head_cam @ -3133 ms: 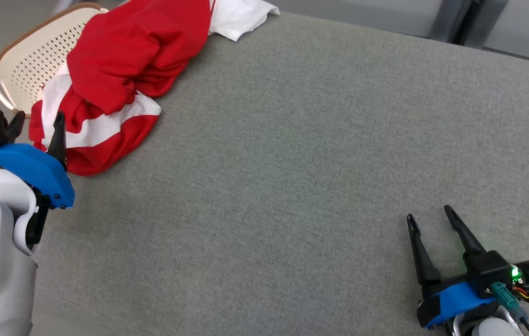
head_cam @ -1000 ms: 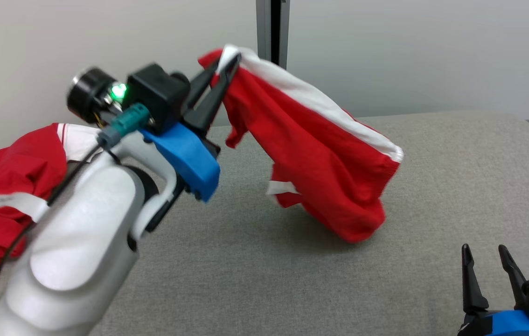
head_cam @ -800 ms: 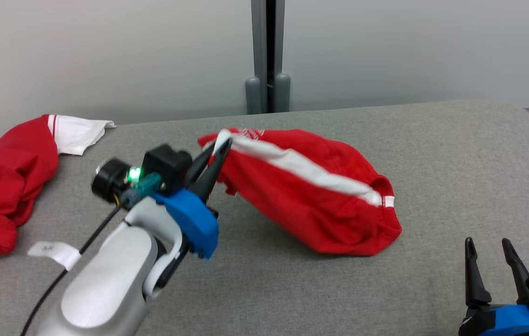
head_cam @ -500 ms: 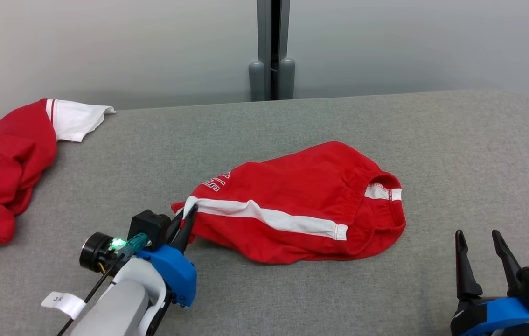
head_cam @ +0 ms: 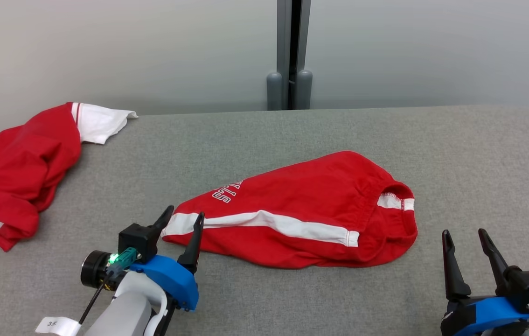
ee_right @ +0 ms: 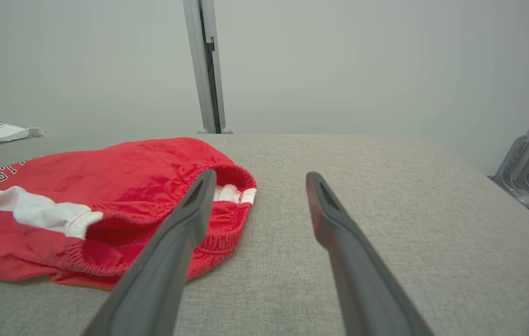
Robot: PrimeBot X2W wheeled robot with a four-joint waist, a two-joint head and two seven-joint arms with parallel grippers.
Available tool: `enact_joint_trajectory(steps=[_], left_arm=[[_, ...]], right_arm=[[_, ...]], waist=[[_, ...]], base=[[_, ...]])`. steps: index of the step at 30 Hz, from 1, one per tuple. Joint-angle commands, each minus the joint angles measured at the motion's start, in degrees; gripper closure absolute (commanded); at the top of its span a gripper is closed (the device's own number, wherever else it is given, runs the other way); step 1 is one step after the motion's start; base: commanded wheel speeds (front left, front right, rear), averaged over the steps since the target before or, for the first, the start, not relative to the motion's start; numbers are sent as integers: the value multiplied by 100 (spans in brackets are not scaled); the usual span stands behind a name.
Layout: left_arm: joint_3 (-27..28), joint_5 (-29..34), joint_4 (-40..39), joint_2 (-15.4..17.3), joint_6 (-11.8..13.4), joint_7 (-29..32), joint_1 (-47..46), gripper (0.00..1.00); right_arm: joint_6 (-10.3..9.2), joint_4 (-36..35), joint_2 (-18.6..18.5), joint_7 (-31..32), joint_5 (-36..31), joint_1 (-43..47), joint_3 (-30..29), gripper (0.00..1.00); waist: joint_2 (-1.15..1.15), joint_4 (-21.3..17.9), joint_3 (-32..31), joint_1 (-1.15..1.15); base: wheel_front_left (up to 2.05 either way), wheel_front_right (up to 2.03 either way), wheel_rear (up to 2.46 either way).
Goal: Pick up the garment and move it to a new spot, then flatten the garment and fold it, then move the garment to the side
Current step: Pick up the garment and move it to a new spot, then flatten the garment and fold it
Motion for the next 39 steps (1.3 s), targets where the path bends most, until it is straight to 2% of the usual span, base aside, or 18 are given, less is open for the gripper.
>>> enact_joint_trajectory(steps=[1, 8, 15, 25, 39], left_arm=[[101, 63, -156, 19, 40, -23, 102, 0], [813, 330, -1068, -138, 183, -22, 1012, 0], [1480, 568, -1508, -396, 245, -22, 1777, 0], [2018, 966, -1555, -674, 51, -22, 2114, 0], [2362, 1293, -1432, -859, -142, -24, 2128, 0]], right_arm=[[-1, -25, -25, -5, -31, 62, 13, 0], [-1, -101, -25, -5, 47, 229, 151, 0], [-1, -99, -25, -6, 136, 371, 264, 0], [-1, 58, -24, -5, 234, 403, 436, 0], [-1, 140, -24, -6, 290, 272, 550, 0]], waist=[[0, 5, -38, 0], [0, 74, -278, 0], [0, 139, -398, 0], [0, 211, -482, 0], [0, 216, -490, 0]], base=[[0, 0, 0], [0, 0, 0], [0, 0, 0], [0, 0, 0], [0, 0, 0]])
